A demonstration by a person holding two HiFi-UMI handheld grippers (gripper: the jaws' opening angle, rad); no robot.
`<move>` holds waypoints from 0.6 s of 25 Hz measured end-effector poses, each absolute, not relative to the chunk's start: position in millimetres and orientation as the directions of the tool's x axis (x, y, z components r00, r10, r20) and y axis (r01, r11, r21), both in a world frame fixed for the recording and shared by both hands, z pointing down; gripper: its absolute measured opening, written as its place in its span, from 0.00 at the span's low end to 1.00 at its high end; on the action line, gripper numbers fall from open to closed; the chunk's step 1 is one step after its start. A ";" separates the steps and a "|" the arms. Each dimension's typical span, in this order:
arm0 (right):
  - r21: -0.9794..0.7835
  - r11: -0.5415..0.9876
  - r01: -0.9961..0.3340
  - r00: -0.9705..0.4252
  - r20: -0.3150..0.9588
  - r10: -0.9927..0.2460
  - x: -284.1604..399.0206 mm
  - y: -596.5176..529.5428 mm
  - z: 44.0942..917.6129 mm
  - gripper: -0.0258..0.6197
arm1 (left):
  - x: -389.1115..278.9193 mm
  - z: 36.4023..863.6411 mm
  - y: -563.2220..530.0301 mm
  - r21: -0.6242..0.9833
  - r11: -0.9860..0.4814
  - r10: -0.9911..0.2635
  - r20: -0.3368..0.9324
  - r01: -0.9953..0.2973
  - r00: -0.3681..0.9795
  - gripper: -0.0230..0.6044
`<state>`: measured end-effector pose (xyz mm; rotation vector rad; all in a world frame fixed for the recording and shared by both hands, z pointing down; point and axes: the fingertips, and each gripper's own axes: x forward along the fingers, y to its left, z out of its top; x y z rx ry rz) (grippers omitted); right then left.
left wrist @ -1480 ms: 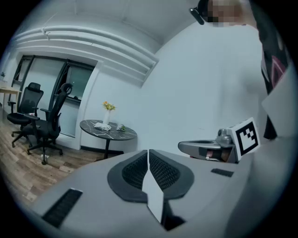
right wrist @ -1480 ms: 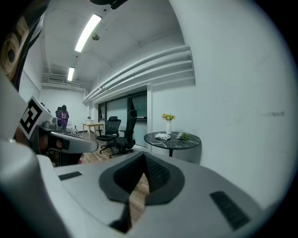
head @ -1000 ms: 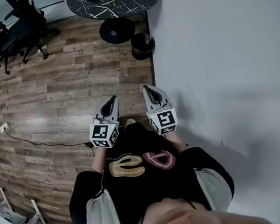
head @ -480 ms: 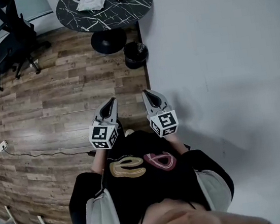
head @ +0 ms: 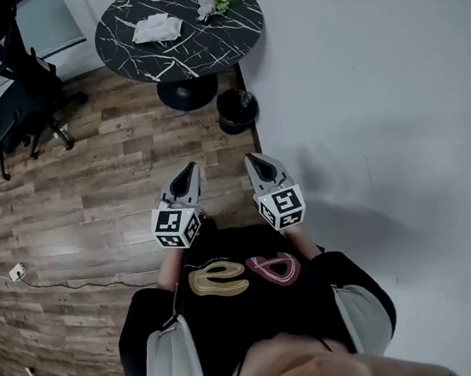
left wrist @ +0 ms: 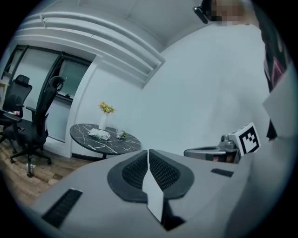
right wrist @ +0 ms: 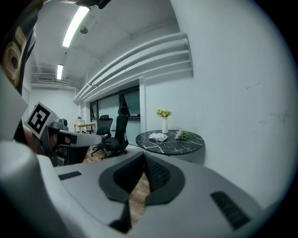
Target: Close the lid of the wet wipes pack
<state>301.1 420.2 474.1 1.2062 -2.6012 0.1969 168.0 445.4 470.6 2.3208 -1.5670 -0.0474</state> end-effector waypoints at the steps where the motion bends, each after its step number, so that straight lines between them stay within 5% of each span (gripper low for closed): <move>1: -0.014 0.643 -0.766 -0.617 0.297 -0.729 293.2 413.6 474.6 0.06 | 160.7 470.3 439.0 0.298 -0.337 -0.905 0.160 -0.893 0.395 0.08; 15: -0.005 0.661 -0.750 -0.628 0.321 -0.709 203.4 366.9 488.5 0.06 | 73.3 475.0 378.4 0.311 -0.345 -0.894 0.177 -0.886 0.411 0.08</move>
